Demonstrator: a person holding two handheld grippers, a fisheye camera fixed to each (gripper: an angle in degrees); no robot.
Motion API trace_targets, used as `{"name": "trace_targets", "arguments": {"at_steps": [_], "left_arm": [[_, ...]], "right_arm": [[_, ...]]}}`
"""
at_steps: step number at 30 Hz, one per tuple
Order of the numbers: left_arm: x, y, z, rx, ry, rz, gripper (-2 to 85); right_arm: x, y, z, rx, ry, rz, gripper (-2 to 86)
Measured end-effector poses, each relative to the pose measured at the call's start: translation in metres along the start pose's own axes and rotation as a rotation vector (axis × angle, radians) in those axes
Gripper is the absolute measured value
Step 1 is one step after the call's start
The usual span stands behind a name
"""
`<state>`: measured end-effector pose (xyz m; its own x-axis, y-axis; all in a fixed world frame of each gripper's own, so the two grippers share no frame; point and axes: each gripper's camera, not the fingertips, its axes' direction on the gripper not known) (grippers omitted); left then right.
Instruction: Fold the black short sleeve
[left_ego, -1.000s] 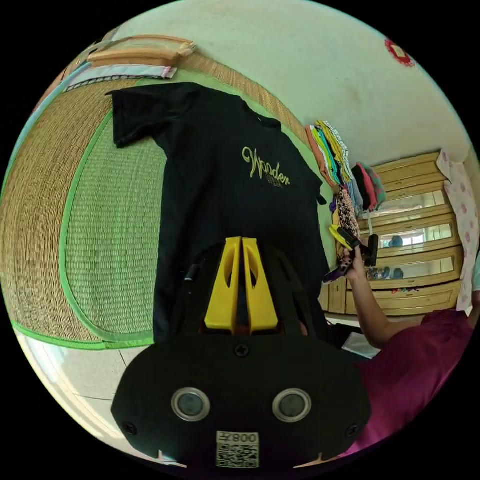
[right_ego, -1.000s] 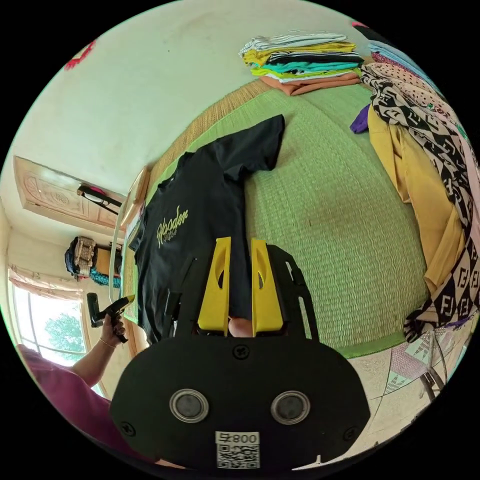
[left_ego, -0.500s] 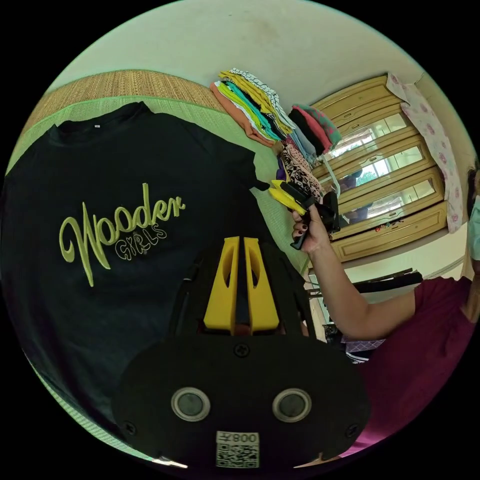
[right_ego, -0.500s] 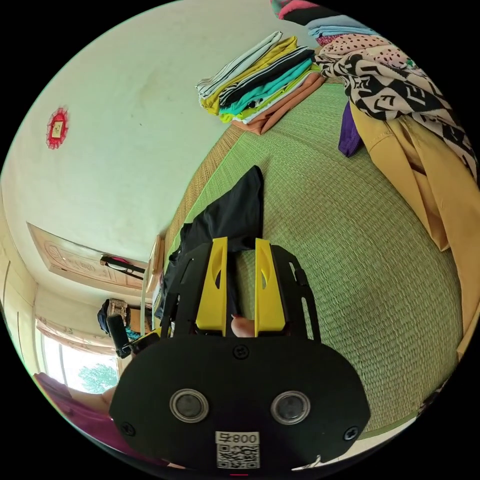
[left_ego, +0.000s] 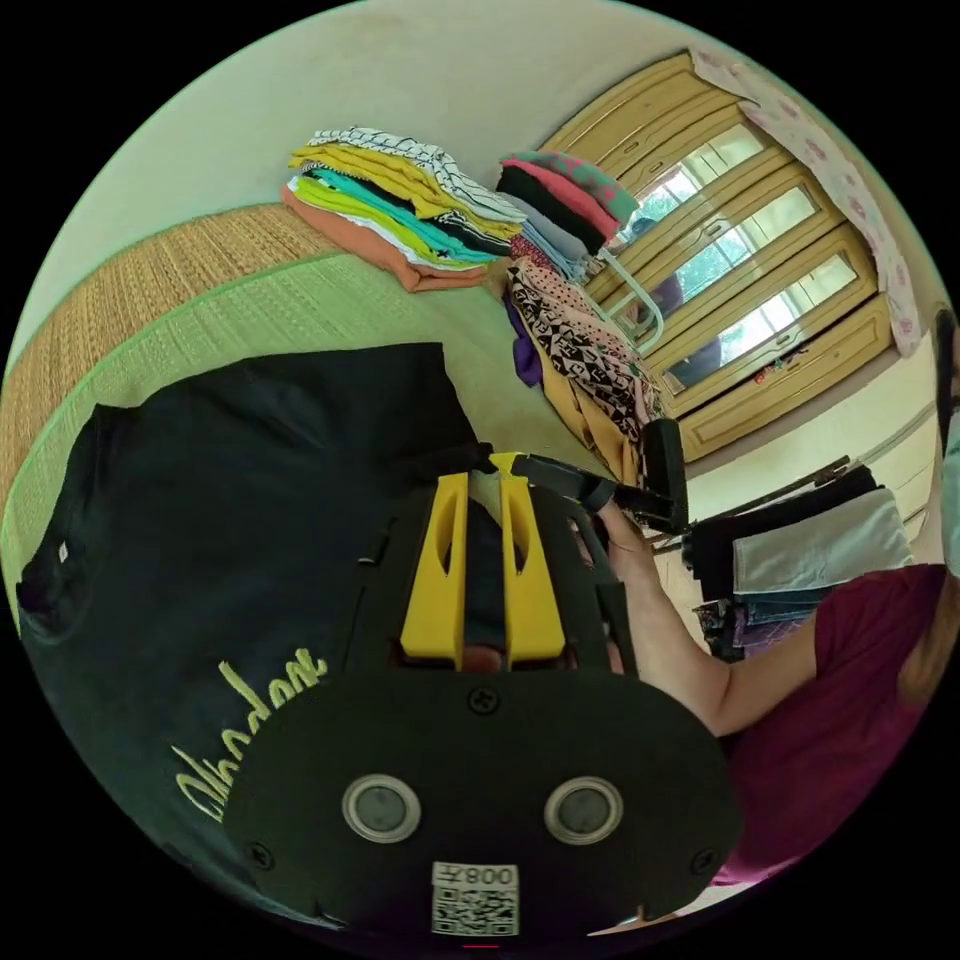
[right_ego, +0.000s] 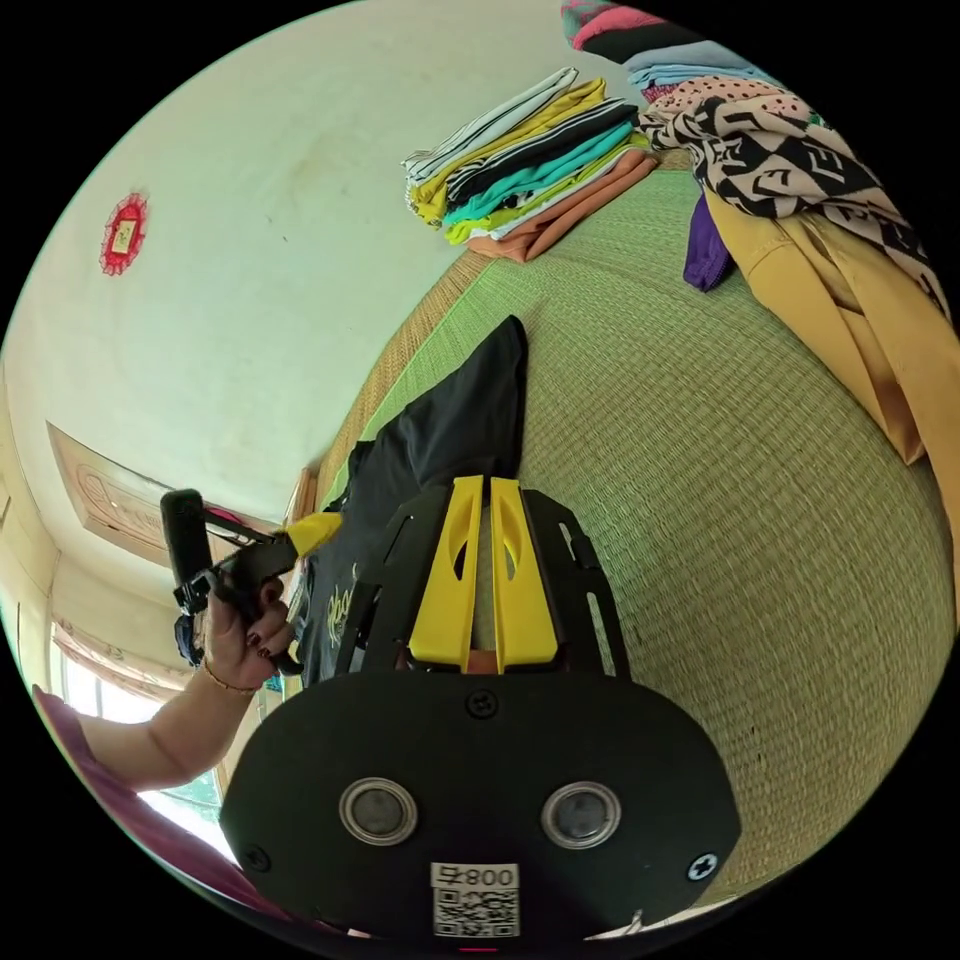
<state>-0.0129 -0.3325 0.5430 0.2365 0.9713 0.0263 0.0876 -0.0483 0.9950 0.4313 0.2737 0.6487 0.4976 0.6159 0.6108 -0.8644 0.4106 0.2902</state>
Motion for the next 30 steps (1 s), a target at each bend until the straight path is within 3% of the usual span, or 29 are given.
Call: {"name": "trace_targets", "arguments": {"at_steps": [7, 14, 21, 30], "left_arm": [[-0.007, -0.090, 0.146, -0.131, -0.142, 0.108, 8.0], [-0.007, -0.084, 0.239, -0.215, -0.378, 0.191, 6.9], [-0.035, -0.064, 0.248, -0.180, -0.365, 0.183, 2.7], [-0.126, -0.013, 0.119, 0.201, -0.064, -0.012, 1.7]], "right_arm": [[0.008, -0.001, 0.009, -0.039, -0.042, -0.008, 1.0], [0.011, 0.001, 0.016, -0.059, -0.054, -0.012, 0.9], [0.014, 0.004, 0.020, -0.053, -0.084, -0.004, 0.9], [-0.005, 0.008, 0.001, 0.077, -0.201, -0.097, 0.7]]}}
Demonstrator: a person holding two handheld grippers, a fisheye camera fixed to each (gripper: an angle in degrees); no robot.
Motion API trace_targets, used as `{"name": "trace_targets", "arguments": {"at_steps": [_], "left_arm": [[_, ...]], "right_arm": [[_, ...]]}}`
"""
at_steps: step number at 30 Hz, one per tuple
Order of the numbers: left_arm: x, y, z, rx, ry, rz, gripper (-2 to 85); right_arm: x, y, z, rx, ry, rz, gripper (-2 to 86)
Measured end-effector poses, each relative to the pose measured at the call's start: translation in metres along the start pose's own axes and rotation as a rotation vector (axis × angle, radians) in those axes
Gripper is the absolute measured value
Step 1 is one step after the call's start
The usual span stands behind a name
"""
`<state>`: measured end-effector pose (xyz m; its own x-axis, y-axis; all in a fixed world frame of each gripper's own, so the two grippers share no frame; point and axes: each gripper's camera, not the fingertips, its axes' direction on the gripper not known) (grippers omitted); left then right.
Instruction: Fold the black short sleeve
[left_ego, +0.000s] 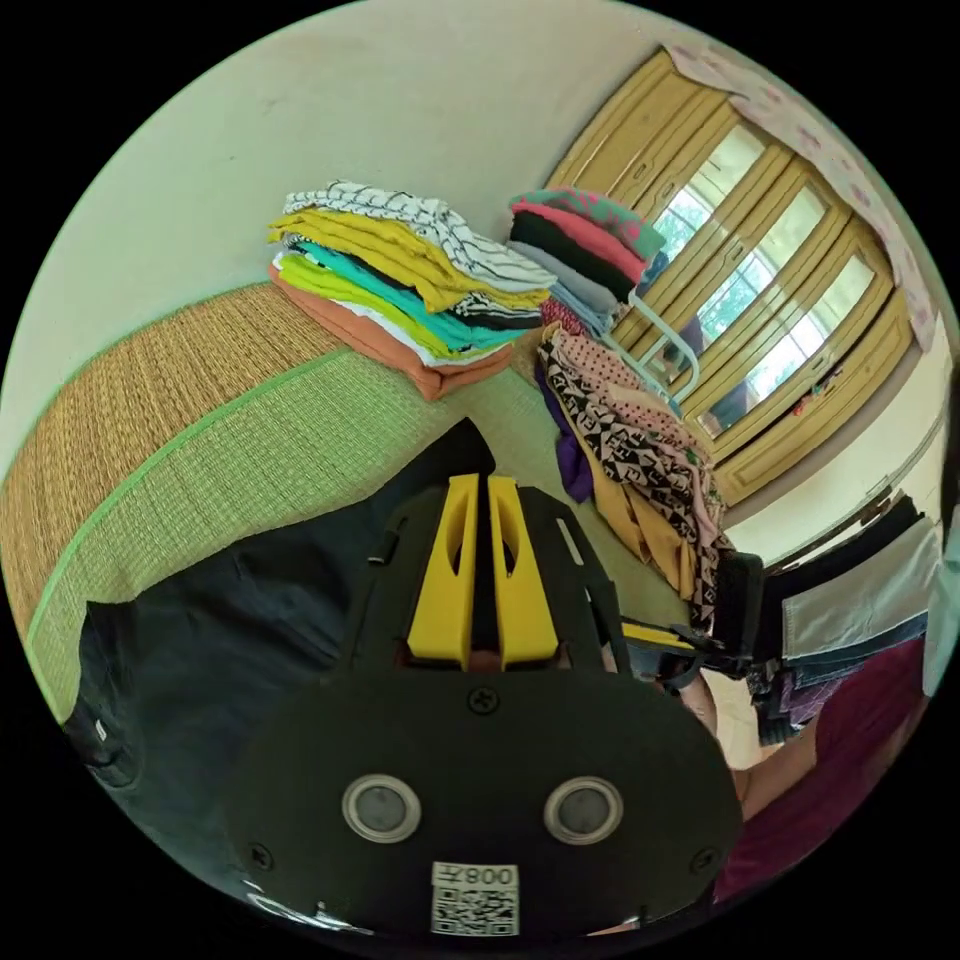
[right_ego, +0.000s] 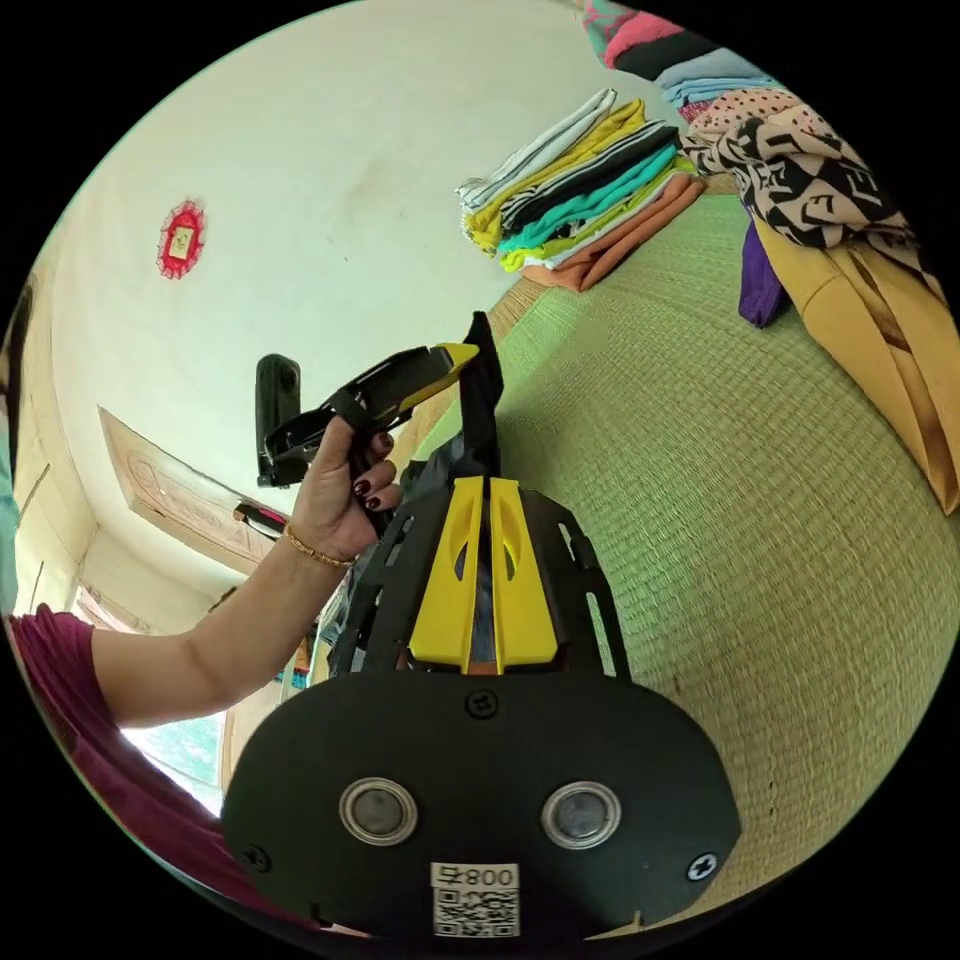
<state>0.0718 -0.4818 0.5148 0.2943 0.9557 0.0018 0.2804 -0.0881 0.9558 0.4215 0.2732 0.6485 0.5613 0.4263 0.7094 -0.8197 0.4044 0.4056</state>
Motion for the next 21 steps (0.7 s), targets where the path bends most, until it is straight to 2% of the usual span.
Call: {"name": "trace_targets", "arguments": {"at_steps": [7, 14, 21], "left_arm": [[-0.114, 0.076, -0.102, 0.182, 0.091, -0.241, 1.8], [-0.201, 0.134, -0.109, 0.114, 0.046, -0.404, 2.9], [-0.240, 0.169, -0.119, 0.085, 0.027, -0.526, 6.6]], "right_arm": [[-0.040, 0.002, 0.040, -0.114, -0.167, -0.144, 0.8], [-0.052, 0.009, 0.092, -0.308, -0.106, -0.207, 1.0], [-0.055, 0.012, 0.124, -0.410, -0.090, -0.230, 1.3]]}}
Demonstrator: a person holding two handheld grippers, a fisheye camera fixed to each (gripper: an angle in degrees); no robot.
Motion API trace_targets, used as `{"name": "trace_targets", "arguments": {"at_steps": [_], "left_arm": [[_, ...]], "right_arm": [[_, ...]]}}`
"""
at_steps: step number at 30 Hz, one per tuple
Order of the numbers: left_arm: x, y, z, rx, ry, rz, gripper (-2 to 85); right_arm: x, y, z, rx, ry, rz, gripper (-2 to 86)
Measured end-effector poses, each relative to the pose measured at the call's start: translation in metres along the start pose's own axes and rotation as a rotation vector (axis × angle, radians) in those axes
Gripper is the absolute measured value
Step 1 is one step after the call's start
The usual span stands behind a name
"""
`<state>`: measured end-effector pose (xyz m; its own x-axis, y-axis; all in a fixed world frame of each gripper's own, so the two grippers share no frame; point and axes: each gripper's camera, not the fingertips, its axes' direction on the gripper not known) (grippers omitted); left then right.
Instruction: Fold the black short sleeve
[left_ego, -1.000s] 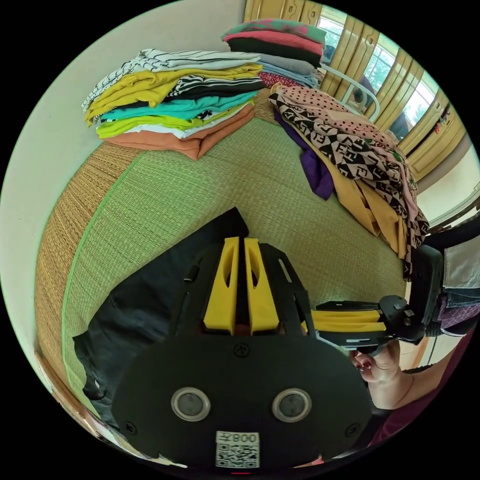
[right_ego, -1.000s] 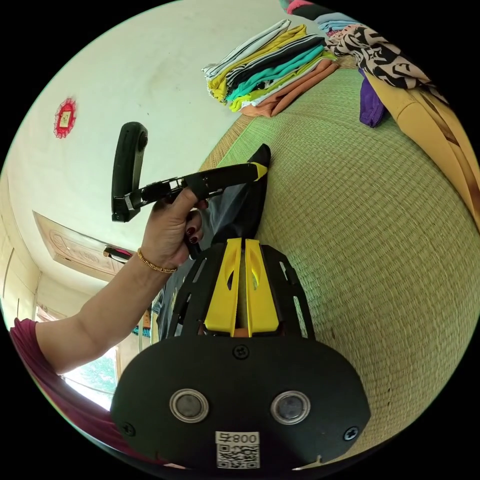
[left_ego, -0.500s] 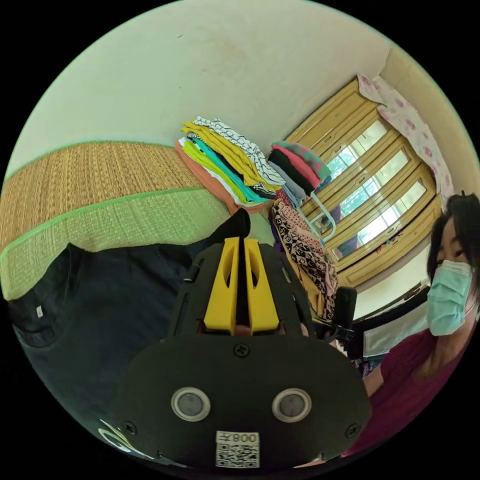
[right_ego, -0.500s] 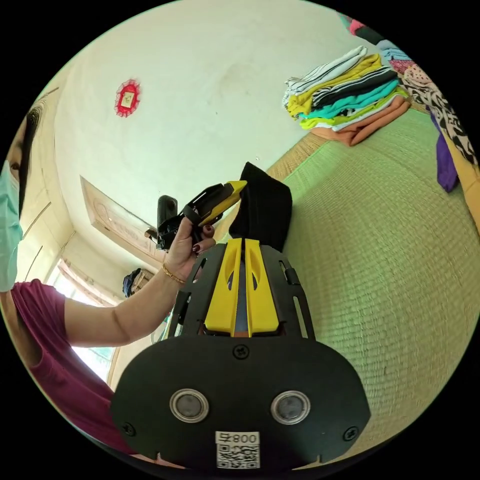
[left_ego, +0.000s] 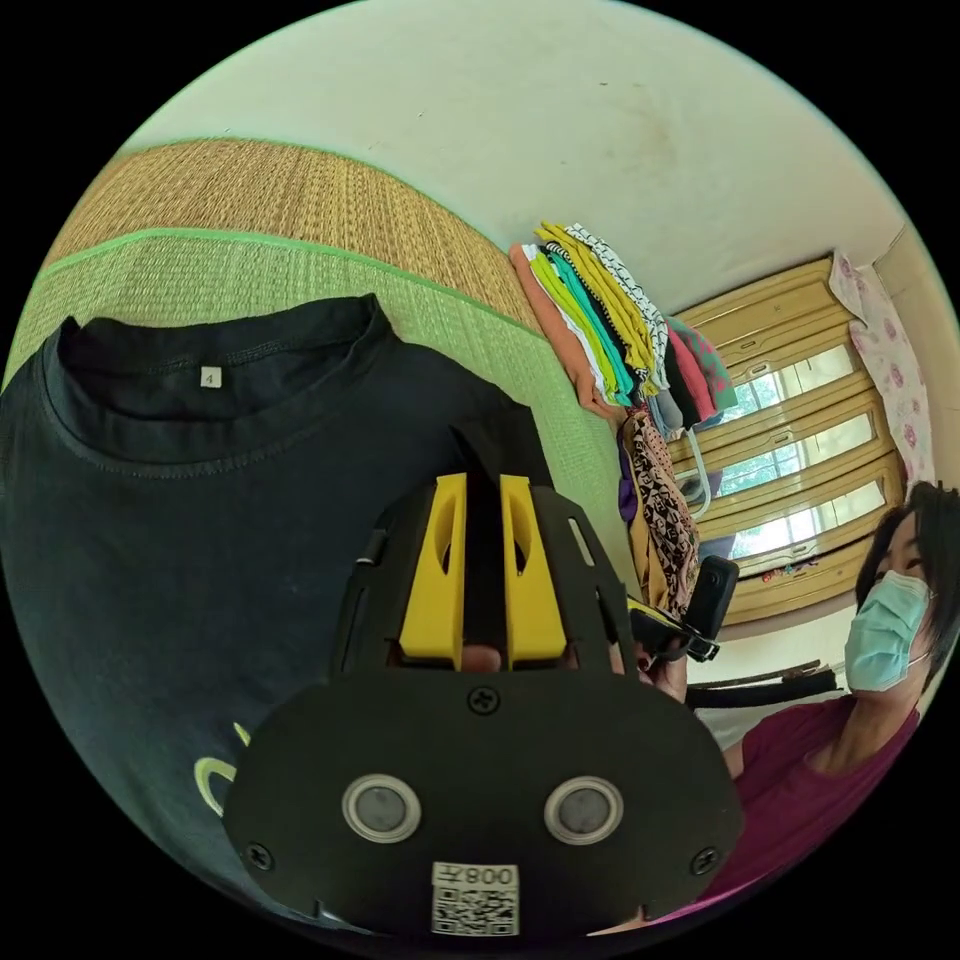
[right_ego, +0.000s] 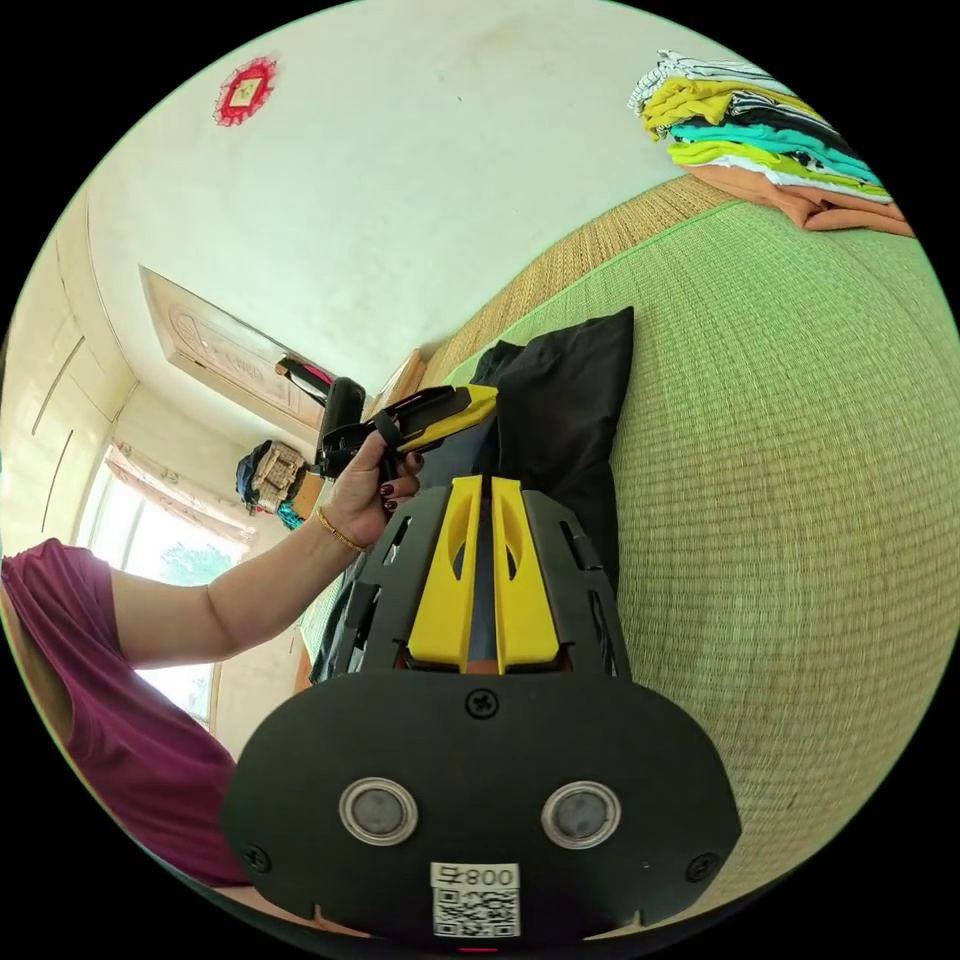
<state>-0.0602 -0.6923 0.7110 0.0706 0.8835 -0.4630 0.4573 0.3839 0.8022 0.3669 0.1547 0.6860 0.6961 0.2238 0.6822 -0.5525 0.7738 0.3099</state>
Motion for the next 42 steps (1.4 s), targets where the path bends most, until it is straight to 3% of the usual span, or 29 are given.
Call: {"name": "trace_targets", "arguments": {"at_steps": [5, 9, 14, 20, 29, 32, 37, 40, 42], "left_arm": [[0.013, 0.008, -0.024, 0.046, -0.068, 0.052, 6.9], [0.047, -0.010, -0.006, -0.019, -0.085, 0.162, 6.1], [0.105, -0.035, 0.054, -0.138, -0.136, 0.342, 4.2], [0.122, -0.052, 0.103, -0.216, -0.149, 0.331, 2.0], [0.167, -0.063, 0.086, -0.156, -0.128, 0.364, 0.5], [0.178, -0.076, 0.101, -0.224, -0.152, 0.366, 0.3], [0.218, -0.105, 0.074, -0.123, -0.149, 0.392, 0.2], [0.225, -0.126, 0.097, -0.233, -0.213, 0.375, 0.1], [0.231, -0.131, 0.088, -0.211, -0.190, 0.360, 0.1]], "right_arm": [[-0.002, -0.009, 0.021, -0.084, -0.032, -0.032, 0.6], [-0.007, -0.017, 0.040, -0.163, -0.052, -0.069, 0.1], [-0.012, -0.023, 0.036, -0.070, 0.045, -0.061, 0.0], [0.003, -0.029, 0.046, -0.052, 0.330, 0.066, 0.0], [0.017, -0.038, 0.050, 0.009, 0.314, 0.122, 0.0], [0.023, -0.040, 0.050, 0.019, 0.295, 0.138, 0.0], [0.029, -0.045, 0.053, 0.026, 0.278, 0.148, 0.0], [0.032, -0.047, 0.053, 0.038, 0.284, 0.152, 0.0], [0.036, -0.049, 0.054, 0.042, 0.273, 0.158, 0.0]]}}
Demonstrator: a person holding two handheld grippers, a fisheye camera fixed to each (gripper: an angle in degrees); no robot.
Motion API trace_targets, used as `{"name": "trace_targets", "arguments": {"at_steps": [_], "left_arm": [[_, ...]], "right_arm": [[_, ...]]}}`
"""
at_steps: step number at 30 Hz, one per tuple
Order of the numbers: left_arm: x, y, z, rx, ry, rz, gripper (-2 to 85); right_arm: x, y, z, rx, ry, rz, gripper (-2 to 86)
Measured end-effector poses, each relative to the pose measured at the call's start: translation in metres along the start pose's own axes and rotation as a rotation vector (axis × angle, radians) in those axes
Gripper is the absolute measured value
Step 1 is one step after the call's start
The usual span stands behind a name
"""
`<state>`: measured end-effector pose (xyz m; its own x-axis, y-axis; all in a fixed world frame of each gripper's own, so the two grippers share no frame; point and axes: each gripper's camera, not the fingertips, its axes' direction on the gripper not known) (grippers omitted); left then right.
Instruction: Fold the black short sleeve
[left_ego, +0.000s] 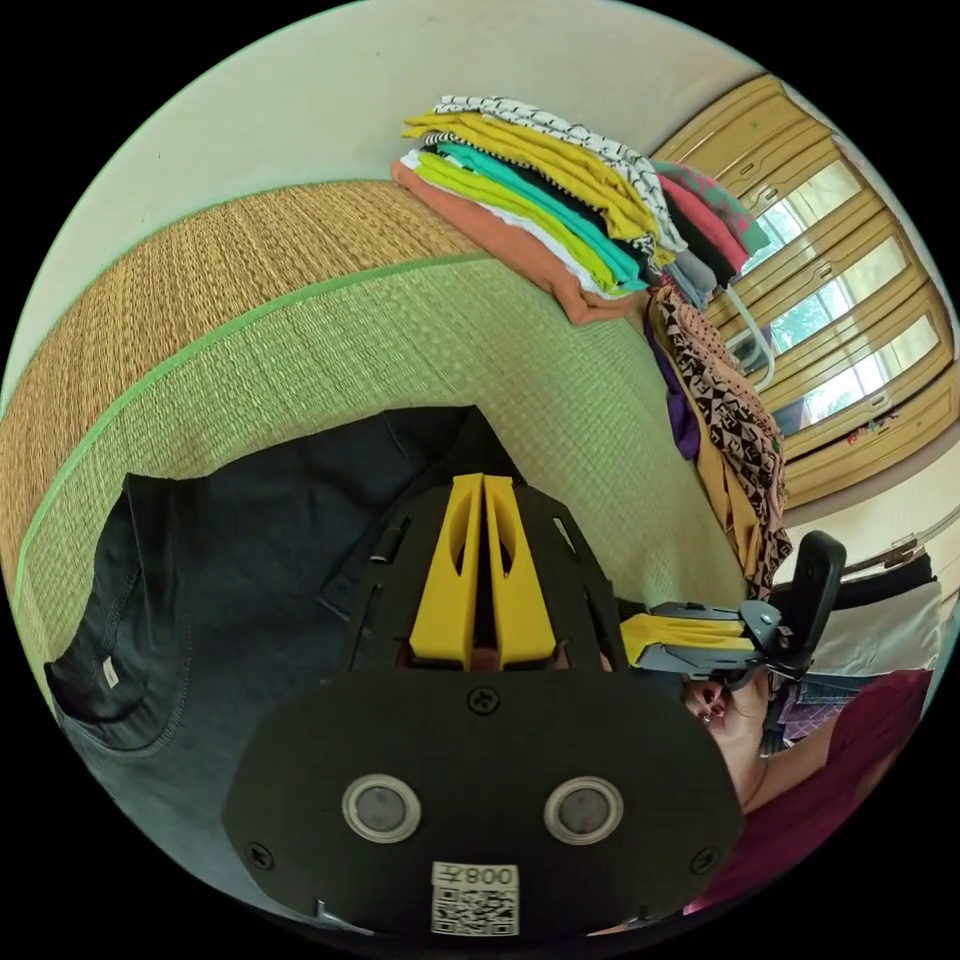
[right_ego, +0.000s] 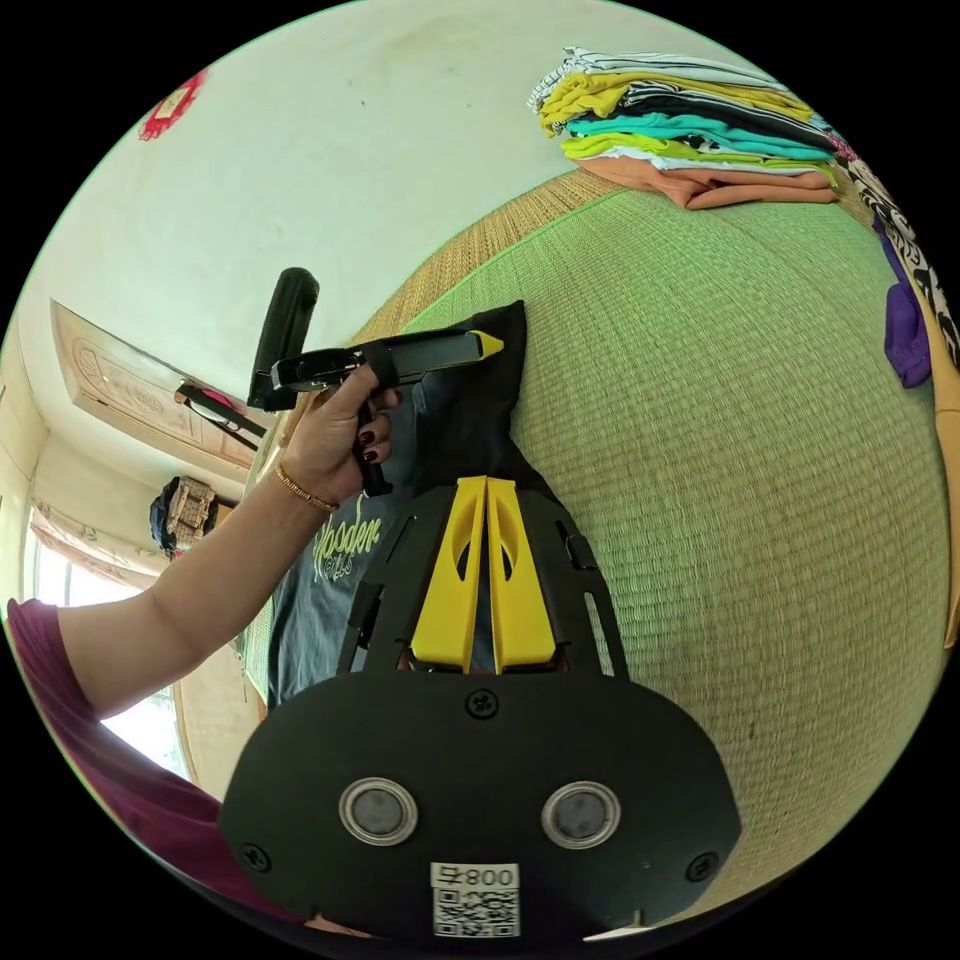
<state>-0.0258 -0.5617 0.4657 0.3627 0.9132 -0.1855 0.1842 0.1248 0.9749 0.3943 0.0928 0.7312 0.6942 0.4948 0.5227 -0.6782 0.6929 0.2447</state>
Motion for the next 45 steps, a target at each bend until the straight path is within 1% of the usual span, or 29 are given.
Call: {"name": "trace_targets", "arguments": {"at_steps": [3, 6, 9, 10, 11, 12, 13, 16, 18, 21, 24, 27, 29, 30, 32, 33, 35, 37, 38, 40, 43, 45], "left_arm": [[0.021, 0.002, -0.037, 0.042, 0.036, 0.031, 0.1], [0.048, 0.020, -0.071, 0.043, 0.105, 0.081, 0.1], [0.070, 0.040, -0.076, -0.023, 0.141, 0.104, 0.1], [0.077, 0.043, -0.065, -0.089, 0.133, 0.116, 0.1], [0.079, 0.045, -0.078, -0.036, 0.136, 0.115, 0.1], [0.077, 0.042, -0.086, -0.024, 0.139, 0.087, 0.1], [0.075, 0.034, -0.099, -0.036, 0.168, 0.062, 0.1], [0.082, 0.031, -0.152, 0.046, 0.198, 0.043, 0.1], [0.084, 0.037, -0.184, 0.073, 0.218, 0.020, 0.1], [0.080, 0.068, -0.242, 0.128, 0.242, -0.042, 0.1], [0.079, 0.114, -0.304, 0.116, 0.180, -0.087, 0.3], [0.067, 0.169, -0.372, 0.077, 0.110, -0.185, 0.5], [0.042, 0.222, -0.437, 0.099, 0.033, -0.325, 1.1], [0.033, 0.237, -0.455, 0.111, 0.011, -0.376, 1.2], [-0.003, 0.302, -0.527, 0.221, -0.033, -0.599, 2.6], [-0.011, 0.319, -0.544, 0.263, -0.033, -0.655, 3.0], [-0.040, 0.385, -0.608, 0.451, -0.033, -0.862, 4.9], [-0.054, 0.418, -0.645, 0.550, -0.066, -0.950, 6.3], [-0.065, 0.433, -0.663, 0.577, -0.082, -1.006, 6.9], [-0.079, 0.445, -0.686, 0.638, -0.063, -1.040, 7.6], [-0.101, 0.447, -0.716, 0.679, -0.051, -1.074, 8.2], [-0.110, 0.444, -0.732, 0.702, -0.039, -1.072, 8.1]], "right_arm": [[0.006, -0.002, -0.004, 0.032, -0.039, 0.017, 0.0], [0.006, -0.004, -0.009, 0.062, -0.023, 0.015, 0.0], [0.011, -0.006, 0.001, 0.032, -0.006, 0.025, 0.0], [0.013, -0.007, 0.003, 0.029, -0.012, 0.026, 0.0], [0.015, -0.007, 0.004, 0.039, -0.024, 0.034, 0.0], [0.016, -0.007, 0.004, 0.038, -0.026, 0.028, 0.0], [0.018, -0.007, 0.005, 0.039, -0.030, 0.028, 0.0], [0.038, -0.006, 0.006, 0.063, -0.144, 0.069, 0.0], [0.063, -0.003, 0.007, 0.098, -0.302, 0.146, 0.0], [0.072, 0.000, 0.007, 0.145, -0.328, 0.179, 0.0], [0.071, -0.002, 0.015, 0.127, -0.335, 0.169, -0.1], [0.075, 0.000, 0.022, 0.121, -0.390, 0.184, 0.0], [0.078, 0.001, 0.027, 0.131, -0.427, 0.208, 0.0], [0.082, 0.002, 0.031, 0.129, -0.467, 0.224, 0.1], [0.089, 0.003, 0.037, 0.137, -0.528, 0.275, 0.2], [0.094, 0.004, 0.042, 0.144, -0.581, 0.303, 0.4], [0.092, 0.005, 0.045, 0.154, -0.604, 0.302, 0.9], [0.080, 0.006, 0.052, 0.117, -0.580, 0.284, 1.1], [0.067, 0.006, 0.057, 0.097, -0.542, 0.256, 1.0], [0.038, 0.004, 0.066, 0.076, -0.480, 0.211, 0.8], [-0.037, -0.006, 0.100, -0.006, -0.429, 0.063, 1.1], [-0.118, -0.016, 0.145, -0.113, -0.419, -0.109, 2.6]]}}
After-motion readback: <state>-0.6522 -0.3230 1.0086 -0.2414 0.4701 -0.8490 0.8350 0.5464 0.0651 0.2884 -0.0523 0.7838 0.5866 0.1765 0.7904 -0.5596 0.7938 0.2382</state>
